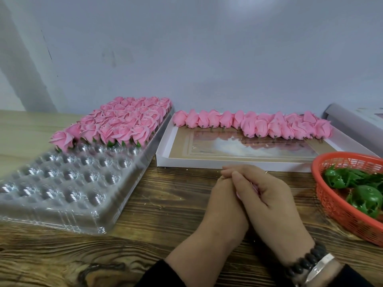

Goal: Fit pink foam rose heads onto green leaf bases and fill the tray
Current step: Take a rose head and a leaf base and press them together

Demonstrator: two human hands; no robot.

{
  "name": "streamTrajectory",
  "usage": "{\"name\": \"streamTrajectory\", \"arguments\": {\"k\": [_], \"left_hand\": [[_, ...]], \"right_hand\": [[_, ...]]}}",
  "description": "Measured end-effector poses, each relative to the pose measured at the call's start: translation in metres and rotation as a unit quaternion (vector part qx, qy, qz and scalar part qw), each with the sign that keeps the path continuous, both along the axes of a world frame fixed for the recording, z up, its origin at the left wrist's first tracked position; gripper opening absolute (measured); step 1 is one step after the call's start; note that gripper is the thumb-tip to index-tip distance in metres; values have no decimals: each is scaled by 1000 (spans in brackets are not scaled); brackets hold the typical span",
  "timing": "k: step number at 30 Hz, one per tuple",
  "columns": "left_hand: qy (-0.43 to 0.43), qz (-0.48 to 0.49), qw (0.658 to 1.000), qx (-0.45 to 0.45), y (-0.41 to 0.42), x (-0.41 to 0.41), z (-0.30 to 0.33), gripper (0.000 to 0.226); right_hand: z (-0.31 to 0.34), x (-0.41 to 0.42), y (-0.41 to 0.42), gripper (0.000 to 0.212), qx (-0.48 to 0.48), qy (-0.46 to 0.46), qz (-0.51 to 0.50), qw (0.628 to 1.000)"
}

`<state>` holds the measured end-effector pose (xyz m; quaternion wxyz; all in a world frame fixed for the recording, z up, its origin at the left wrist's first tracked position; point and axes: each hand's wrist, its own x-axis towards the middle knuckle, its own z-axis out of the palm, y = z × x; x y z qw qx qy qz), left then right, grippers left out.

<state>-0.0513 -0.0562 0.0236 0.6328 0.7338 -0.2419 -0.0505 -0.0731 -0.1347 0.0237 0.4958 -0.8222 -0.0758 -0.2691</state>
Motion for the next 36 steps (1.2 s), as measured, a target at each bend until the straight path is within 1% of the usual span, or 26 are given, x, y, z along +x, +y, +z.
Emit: {"name": "streamTrajectory", "arguments": {"k": [2,6,8,11,13,15,16,18,19,21,22,25,26,28,30,32,34,36], "left_hand": [[1,-10,1000,11,0,0,-1,25],[32,-55,997,35,4,0,5,22],[42,-81,994,65,7,-3,8,20],[77,-79,990,90,10,-4,7,30],[65,-60,991,105,11,-4,8,33],[45,-50,995,67,11,-1,10,30],[31,-41,998,47,12,0,12,28],[7,-5,1000,5,12,3,12,21],[4,15,1000,-16,12,4,10,17],[8,45,999,-20,11,4,8,11],[0,49,999,-8,10,4,6,13],[-16,39,999,20,7,3,3,30],[-18,39,999,32,5,3,2,30],[-31,41,997,53,2,3,0,23],[-22,31,999,39,-1,3,0,18],[-17,-3,998,58,-4,2,3,17],[-22,-24,996,80,-3,1,5,18],[11,-50,997,56,3,2,6,21]], "right_hand": [[2,2,-4,22,-16,32,20,999],[6,0,-8,23,-45,91,72,992],[8,-1,-9,25,-50,113,97,988],[9,-4,-11,24,-40,145,128,980],[10,-6,-12,23,-42,134,133,981],[8,-6,-13,36,-64,83,109,988],[6,-5,-14,42,-56,57,93,992],[5,-4,-12,44,16,27,68,997],[5,-4,-11,39,59,18,60,996],[4,-2,-9,28,114,12,43,993],[3,-2,-8,28,121,12,39,992],[1,-2,-1,34,84,10,29,996],[0,-3,1,36,66,9,24,998],[-2,-2,2,38,37,1,8,999],[-2,-1,-1,35,30,-2,-3,1000],[-2,1,-4,25,31,6,4,999],[0,2,-7,26,16,26,21,999],[3,2,-9,28,-6,52,45,998]]}}
